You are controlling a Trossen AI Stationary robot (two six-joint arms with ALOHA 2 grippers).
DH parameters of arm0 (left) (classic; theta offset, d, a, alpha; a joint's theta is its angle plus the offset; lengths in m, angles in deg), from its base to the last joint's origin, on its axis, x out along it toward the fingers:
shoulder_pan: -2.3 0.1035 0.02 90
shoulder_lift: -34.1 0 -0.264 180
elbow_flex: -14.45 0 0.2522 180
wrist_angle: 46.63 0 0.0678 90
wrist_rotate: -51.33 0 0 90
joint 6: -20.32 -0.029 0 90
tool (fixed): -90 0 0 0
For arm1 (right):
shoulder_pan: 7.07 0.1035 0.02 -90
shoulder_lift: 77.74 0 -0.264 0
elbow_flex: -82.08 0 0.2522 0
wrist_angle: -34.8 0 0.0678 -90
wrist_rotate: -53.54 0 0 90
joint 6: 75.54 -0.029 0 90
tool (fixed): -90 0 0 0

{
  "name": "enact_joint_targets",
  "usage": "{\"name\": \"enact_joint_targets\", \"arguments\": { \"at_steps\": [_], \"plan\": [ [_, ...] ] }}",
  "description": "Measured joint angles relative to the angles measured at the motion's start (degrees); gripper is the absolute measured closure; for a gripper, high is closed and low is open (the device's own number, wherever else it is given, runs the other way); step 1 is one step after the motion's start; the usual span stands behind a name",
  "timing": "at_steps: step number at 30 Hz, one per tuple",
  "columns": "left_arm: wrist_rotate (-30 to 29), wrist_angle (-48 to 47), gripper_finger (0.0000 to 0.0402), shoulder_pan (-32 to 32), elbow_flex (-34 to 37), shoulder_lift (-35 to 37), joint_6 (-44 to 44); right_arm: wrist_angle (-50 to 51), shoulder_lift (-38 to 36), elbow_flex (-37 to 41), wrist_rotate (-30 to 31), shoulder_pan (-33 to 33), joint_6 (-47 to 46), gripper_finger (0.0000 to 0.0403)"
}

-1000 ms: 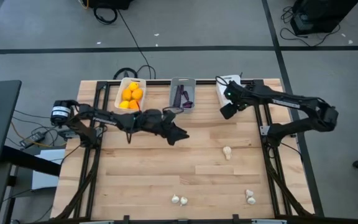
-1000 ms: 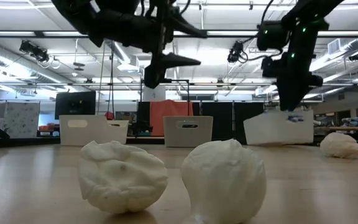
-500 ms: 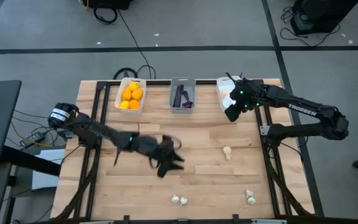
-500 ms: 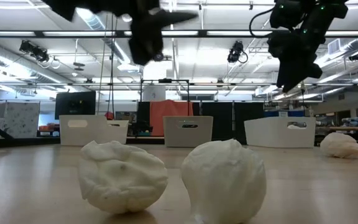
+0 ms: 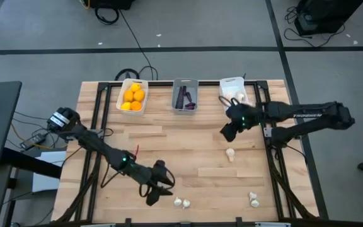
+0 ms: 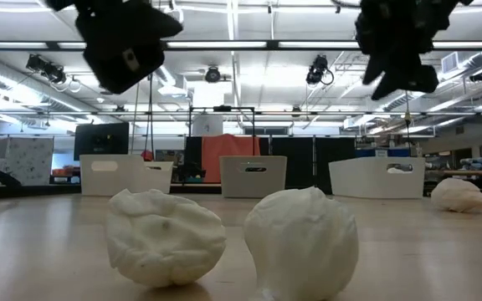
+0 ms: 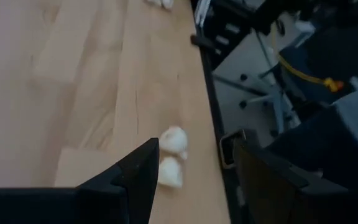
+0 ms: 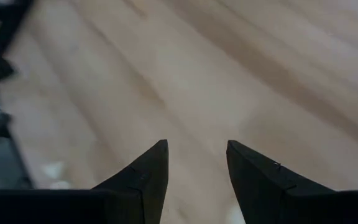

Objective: Sort produce into baskets
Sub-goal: Put the garlic into the right white bin

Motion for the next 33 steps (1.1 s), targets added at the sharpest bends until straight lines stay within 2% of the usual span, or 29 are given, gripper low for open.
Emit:
{"name": "enact_joint_targets", "arguments": {
  "at_steps": [5,9,11,18,24,28,33],
  "plan": [
    [0.0,4.0,0.019,-2.1,0.0,-4.3,-3.6,-12.3,1.9,0.0,6.9,10.6,-6.3,0.0229],
    [-0.2,10.3,0.019,-3.1,0.0,-9.5,-3.9,-17.9,4.2,0.0,10.3,16.0,-9.6,0.0233],
    [-0.8,12.2,0.019,-3.3,-0.6,-12.6,-3.8,-17.6,5.6,0.0,11.9,18.3,-12.8,0.0238],
    [-1.5,10.0,0.019,-3.4,-6.1,-21.7,-6.5,-16.6,10.9,0.0,14.0,25.2,-21.8,0.0266],
    [-1.7,7.5,0.0196,-3.0,-8.4,-24.5,-6.3,-16.9,14.2,0.0,17.1,29.5,-26.0,0.0293],
    [-3.4,3.2,0.0232,-2.9,-8.5,-24.4,-4.1,-16.9,15.4,0.0,17.6,30.5,-26.3,0.0313],
    [-3.9,3.5,0.0318,-2.4,-8.3,-24.3,-2.2,-16.8,15.7,0.0,17.3,30.2,-23.4,0.0339]
  ]
}}
